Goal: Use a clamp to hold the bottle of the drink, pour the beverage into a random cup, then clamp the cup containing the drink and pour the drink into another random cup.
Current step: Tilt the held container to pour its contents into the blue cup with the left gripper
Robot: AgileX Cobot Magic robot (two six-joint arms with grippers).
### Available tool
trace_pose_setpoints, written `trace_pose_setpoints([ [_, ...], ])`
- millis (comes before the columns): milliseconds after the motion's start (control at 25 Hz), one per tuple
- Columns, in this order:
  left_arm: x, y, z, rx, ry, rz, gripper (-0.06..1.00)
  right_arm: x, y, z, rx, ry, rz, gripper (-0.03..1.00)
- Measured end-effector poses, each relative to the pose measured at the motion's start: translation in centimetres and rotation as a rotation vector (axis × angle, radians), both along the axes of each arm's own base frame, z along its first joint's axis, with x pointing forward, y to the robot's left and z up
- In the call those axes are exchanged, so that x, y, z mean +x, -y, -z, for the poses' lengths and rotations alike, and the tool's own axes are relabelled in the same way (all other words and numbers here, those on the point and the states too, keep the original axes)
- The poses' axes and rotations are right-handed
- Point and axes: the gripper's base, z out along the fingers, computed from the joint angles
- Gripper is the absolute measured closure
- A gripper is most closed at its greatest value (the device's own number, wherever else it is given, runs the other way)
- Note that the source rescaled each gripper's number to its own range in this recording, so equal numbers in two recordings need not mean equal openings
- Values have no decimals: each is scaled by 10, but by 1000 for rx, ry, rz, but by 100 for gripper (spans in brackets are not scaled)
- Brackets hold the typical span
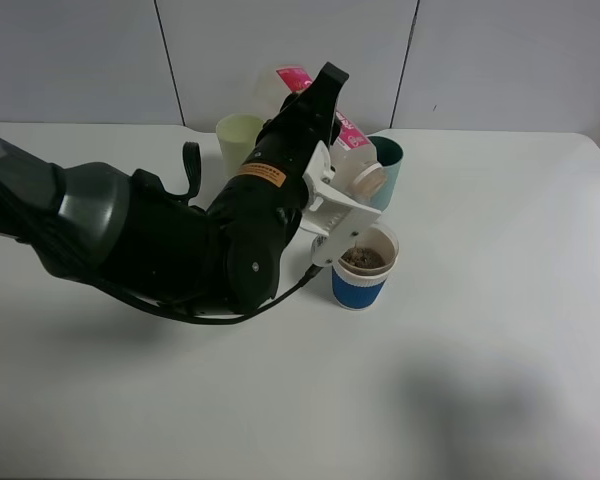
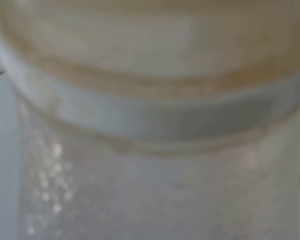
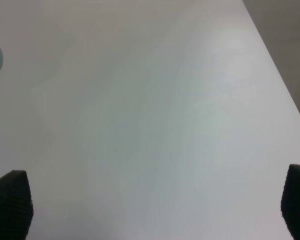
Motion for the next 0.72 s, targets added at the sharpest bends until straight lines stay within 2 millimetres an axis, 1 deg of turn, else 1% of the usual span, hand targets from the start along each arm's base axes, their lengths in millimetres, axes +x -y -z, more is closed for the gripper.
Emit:
trace_pose_setpoints([
  [520,-2,7,-4,62,62,81,92,0,0,0,0,0,0,-3],
  [720,-4,12,-7,82,114,130,92,0,0,0,0,0,0,-3],
])
